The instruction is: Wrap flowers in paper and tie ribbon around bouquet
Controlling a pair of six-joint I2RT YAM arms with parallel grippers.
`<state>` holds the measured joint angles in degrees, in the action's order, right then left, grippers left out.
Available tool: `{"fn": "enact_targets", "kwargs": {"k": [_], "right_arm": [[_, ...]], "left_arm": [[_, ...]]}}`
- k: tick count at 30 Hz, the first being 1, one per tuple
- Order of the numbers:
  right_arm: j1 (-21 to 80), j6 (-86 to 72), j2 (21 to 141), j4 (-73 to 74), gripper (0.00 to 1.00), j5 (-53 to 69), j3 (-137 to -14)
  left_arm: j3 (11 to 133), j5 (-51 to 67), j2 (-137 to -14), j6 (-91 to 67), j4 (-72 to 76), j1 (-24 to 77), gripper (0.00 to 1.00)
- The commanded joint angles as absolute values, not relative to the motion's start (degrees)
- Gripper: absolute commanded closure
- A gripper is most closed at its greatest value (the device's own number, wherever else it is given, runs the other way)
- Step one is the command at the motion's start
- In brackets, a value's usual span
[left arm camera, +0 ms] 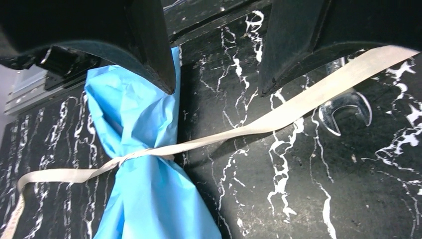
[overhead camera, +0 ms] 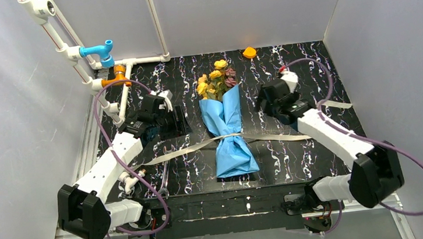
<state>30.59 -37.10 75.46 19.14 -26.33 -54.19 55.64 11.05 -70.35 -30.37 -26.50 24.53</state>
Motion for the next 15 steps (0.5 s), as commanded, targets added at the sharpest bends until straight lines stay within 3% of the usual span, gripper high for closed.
{"fn": "enact_targets", "kwargs": {"k": [1,7,15], "right_arm": [[21.9,-40.0,70.3,36.6,0.02,-34.2,-51.5],[6.0,-42.8,69.0,30.2,0.13,-19.6,-40.5],[1.0,-43.5,77.2,25.2,0.28,-16.2,-39.1]], "left_arm": [[54.9,9.2,-66.3,-23.5,-31.6,24.9,0.41],[52.5,7.3,-61.8,-20.6,-36.0,24.9,0.41],[49.8,6.6,-55.6,-18.9,-38.6,25.6,0.41]]}}
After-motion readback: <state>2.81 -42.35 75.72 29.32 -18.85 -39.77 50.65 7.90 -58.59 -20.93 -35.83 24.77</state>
